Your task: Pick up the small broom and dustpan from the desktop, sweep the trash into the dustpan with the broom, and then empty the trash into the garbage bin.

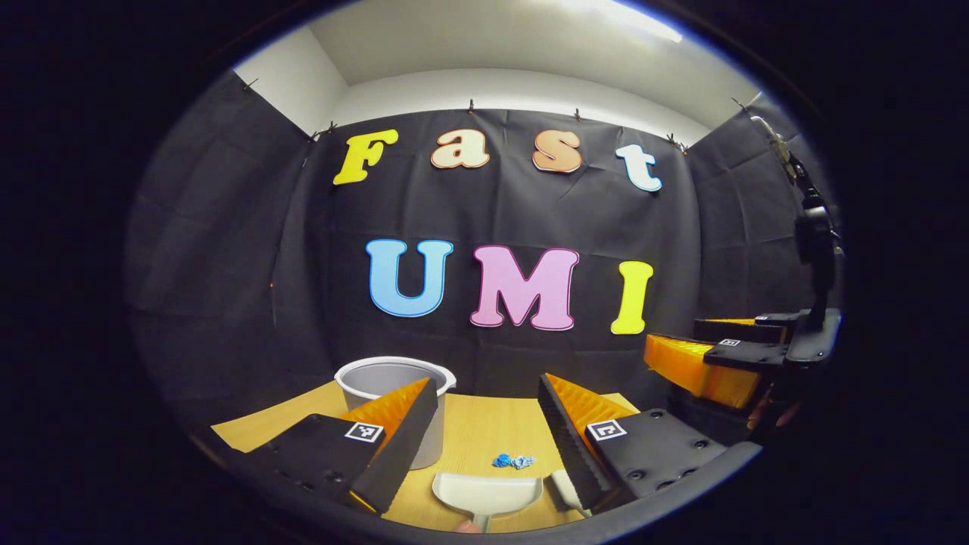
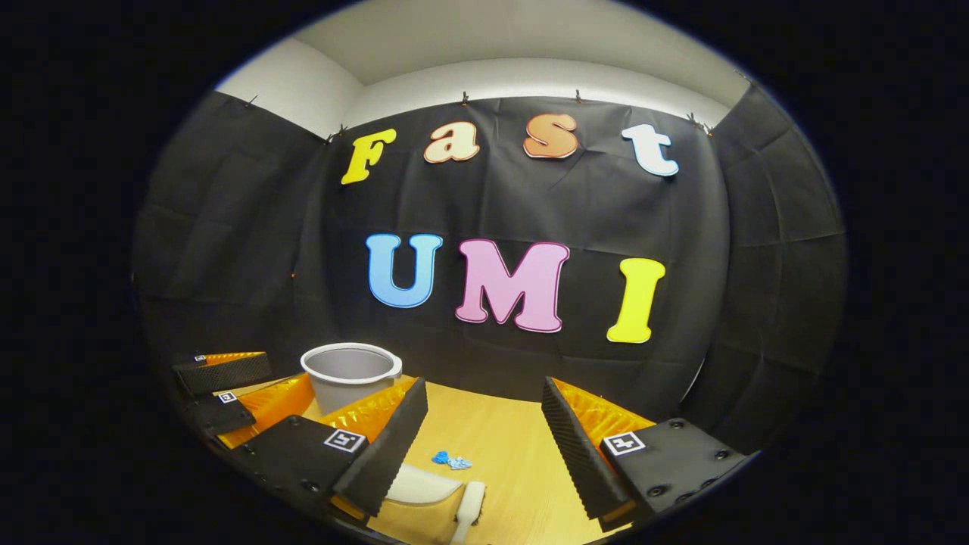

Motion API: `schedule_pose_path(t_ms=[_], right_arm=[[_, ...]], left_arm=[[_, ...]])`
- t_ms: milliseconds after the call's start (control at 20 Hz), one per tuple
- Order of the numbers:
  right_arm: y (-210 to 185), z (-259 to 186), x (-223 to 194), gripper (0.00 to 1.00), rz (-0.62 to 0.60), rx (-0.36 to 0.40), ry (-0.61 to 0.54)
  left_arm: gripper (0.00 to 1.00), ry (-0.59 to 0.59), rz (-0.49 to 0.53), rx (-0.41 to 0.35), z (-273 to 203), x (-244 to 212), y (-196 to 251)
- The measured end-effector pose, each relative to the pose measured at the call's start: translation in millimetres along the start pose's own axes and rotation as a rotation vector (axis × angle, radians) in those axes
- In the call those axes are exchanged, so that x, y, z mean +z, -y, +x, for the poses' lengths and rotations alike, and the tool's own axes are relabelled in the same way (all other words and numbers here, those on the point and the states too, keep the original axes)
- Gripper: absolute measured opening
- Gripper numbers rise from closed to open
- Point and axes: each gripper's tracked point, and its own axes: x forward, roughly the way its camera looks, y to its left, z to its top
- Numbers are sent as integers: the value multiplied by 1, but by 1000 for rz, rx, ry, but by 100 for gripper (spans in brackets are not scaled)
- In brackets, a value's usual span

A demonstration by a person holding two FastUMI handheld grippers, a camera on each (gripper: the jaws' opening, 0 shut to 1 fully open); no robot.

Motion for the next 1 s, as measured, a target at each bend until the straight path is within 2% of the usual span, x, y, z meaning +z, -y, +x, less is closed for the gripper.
schedule_pose_path(t_ms=[350, 650, 800, 1000], right_arm=[[-7, 7, -10, 99, 13, 31, -19], [-20, 21, -72, 98, 46, 58, -197], [-23, 29, -120, 98, 145, 36, -364], [-17, 29, -206, 98, 265, -46, -640]], left_arm=[[80, -74, 14, 12, 0, -23, 0], [80, -394, -55, -15, 0, -123, 5], [80, -571, -30, -51, -2, -172, 7], [83, -901, -26, -92, -8, -244, 4]])
